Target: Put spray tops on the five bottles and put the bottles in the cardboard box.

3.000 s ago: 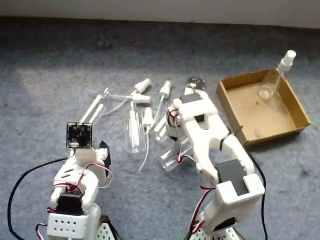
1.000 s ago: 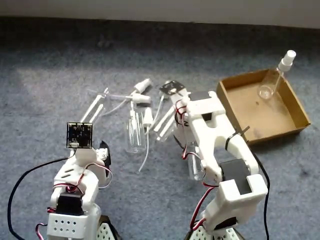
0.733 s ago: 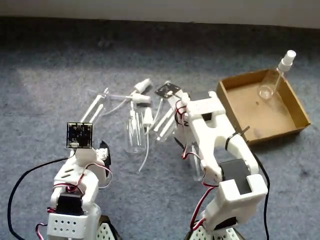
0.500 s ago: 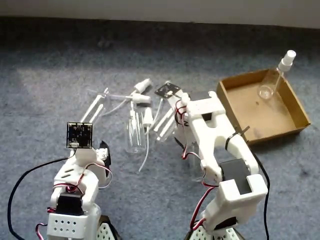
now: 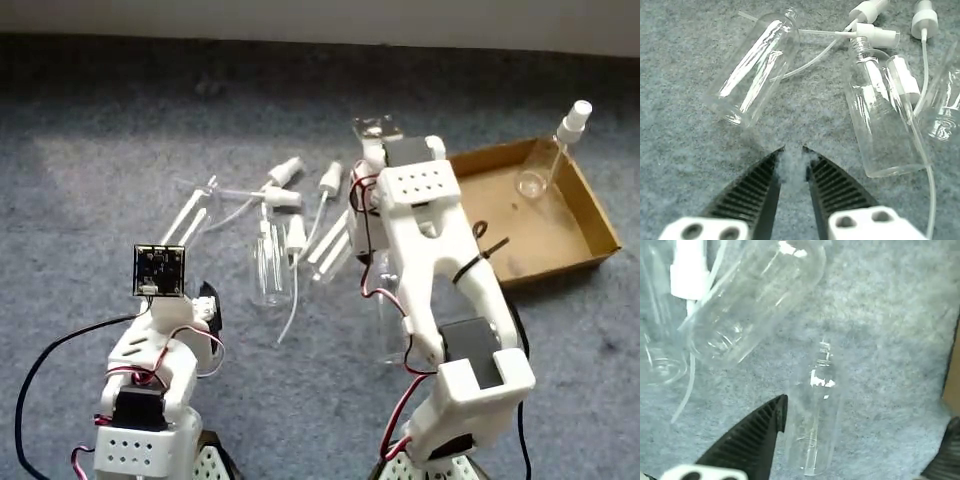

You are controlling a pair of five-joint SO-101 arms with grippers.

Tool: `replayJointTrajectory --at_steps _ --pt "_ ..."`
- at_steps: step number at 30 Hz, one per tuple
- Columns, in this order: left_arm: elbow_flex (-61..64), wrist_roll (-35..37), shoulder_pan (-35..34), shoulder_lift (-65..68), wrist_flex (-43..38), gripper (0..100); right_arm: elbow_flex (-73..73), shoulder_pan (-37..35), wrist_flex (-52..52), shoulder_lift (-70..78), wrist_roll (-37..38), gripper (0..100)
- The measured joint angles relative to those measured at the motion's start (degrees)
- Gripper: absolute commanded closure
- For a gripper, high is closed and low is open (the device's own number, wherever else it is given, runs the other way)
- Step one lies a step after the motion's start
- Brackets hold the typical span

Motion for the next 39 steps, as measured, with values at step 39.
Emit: replayJointTrajectory --at_steps 39 --pt "0.00 -0.09 0.00 0.00 0.00 99 27.52 -4.40 -20.22 0.00 -1.58 80.7"
